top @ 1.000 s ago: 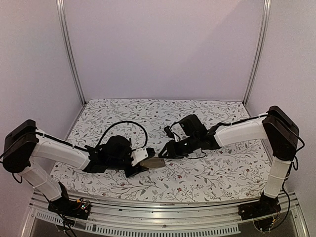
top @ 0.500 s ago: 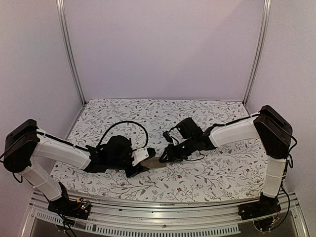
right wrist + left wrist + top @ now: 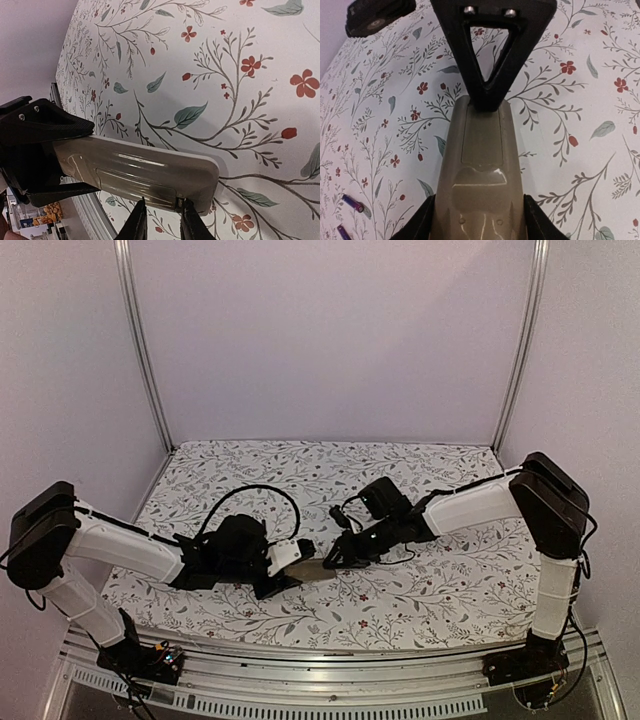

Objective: Load the batteries into the remote control
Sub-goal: Remove the battery cover from the remote control.

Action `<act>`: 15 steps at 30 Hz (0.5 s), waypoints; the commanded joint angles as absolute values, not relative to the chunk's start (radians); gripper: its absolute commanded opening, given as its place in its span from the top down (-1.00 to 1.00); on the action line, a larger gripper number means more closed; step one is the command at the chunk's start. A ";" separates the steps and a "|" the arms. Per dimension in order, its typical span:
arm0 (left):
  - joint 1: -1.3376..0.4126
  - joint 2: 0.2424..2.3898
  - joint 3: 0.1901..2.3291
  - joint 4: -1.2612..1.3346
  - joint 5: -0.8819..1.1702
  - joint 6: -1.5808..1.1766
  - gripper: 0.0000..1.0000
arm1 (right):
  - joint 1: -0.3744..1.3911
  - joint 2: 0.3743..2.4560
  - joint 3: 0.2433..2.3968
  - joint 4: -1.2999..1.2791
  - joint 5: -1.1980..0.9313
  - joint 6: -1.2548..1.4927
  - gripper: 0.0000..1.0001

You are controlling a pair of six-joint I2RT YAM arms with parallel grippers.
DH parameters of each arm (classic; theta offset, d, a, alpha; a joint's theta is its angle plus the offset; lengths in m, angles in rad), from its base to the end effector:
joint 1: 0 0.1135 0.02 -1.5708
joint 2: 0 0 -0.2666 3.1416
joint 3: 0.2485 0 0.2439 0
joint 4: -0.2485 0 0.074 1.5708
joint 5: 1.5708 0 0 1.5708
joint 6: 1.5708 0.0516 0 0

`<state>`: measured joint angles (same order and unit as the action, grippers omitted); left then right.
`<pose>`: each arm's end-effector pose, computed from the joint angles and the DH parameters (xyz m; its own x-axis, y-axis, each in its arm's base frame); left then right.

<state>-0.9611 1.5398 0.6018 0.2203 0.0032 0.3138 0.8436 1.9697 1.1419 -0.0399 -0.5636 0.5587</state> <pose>0.1685 -0.2416 0.1422 -0.1047 0.6890 -0.7172 0.8973 0.3763 0.2305 0.2478 0.3199 0.1359 -0.8865 -0.3221 -0.3322 -0.4614 0.5598 0.6883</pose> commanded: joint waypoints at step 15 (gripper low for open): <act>-0.973 1.541 0.608 0.256 0.019 0.347 1.00 | 0.820 1.818 1.065 -0.040 -0.640 0.474 0.55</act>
<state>-0.9619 1.5452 0.6014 0.2493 0.0177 0.3321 0.8520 1.8961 1.1175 0.0547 -0.7769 0.4934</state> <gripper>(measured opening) 0.477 0.220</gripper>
